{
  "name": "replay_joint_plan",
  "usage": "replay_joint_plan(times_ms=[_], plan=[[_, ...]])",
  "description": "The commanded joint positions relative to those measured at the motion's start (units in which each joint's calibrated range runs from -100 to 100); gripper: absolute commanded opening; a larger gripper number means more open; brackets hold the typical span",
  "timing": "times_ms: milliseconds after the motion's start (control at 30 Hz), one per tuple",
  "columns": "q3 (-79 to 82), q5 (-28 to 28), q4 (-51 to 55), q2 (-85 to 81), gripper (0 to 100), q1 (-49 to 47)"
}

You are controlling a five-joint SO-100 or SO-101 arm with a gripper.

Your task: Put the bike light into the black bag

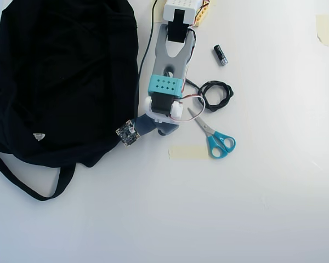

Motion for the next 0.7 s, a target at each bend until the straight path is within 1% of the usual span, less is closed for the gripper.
replay_joint_plan(times_ms=[0,33,433,533,667], plan=[[-0.3,-0.1,1.0,0.0,3,-1.1],[-0.3,-0.1,1.0,0.0,2,-1.1],[-0.9,-0.1,2.0,-1.3,2,-1.7],[-4.7,-0.1,5.5,-1.3,2,-2.2],[-9.7,0.1,6.0,-1.3,2,-2.6]])
